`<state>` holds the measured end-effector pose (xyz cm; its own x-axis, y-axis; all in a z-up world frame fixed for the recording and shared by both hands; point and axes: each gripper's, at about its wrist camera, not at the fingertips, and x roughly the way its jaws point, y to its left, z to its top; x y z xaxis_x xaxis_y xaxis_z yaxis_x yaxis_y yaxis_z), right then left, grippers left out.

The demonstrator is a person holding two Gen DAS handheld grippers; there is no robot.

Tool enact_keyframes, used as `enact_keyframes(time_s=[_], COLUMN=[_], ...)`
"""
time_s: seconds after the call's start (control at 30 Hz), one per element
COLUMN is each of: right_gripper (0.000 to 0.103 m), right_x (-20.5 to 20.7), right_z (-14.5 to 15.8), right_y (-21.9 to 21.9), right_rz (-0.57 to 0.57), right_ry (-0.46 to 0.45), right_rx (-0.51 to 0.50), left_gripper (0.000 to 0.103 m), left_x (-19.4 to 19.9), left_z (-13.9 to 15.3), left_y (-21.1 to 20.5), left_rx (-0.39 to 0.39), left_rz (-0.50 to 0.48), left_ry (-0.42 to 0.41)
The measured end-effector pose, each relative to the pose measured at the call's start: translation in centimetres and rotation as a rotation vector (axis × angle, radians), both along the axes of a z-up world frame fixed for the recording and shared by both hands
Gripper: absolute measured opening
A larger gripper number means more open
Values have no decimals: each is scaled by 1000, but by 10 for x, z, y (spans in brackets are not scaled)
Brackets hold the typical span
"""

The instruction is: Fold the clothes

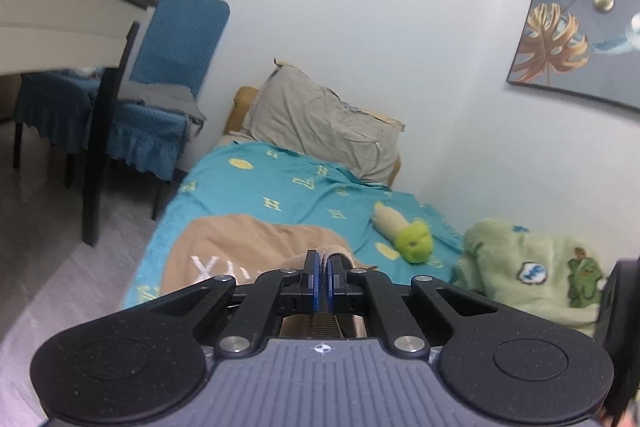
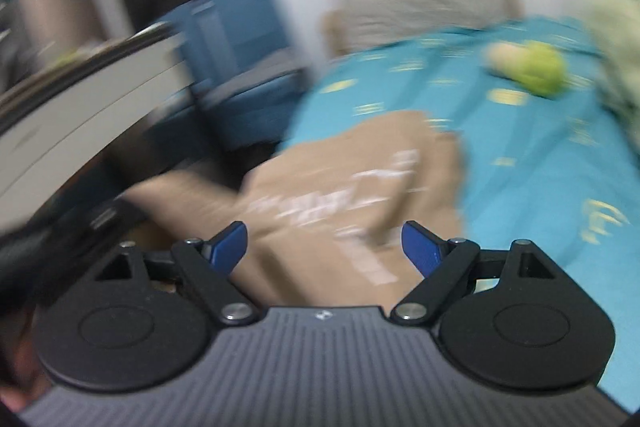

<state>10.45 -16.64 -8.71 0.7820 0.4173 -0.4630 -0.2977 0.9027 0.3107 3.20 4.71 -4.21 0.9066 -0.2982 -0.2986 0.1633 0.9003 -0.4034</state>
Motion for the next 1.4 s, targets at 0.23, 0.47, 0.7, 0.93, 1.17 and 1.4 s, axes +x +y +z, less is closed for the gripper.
enact_keyframes(time_s=[0.23,0.47,0.7,0.93,1.17,1.4], right_gripper=[86,88,93,93,93,93], right_x=[8,-3,-9,22,4,1], right_z=[-12,-6,19,-36,-3,-7], right_y=[25,-43,-58,-58,-74,-81], right_rz=[-57,-444,-497,-390,-570,-630], right_ry=[8,38,7,392,151,88], right_rx=[-146,10,-62,-53,13,51], left_gripper=[4,4,4,4,9,17], left_x=[-3,-12,-22,-18,-5,18], left_z=[1,10,13,11,2,-27], left_y=[-4,-8,-24,-21,-21,-37], left_rx=[7,10,42,8,99,283], left_rz=[-14,16,-63,-51,20,5], left_ry=[-27,-105,-170,-155,-35,166])
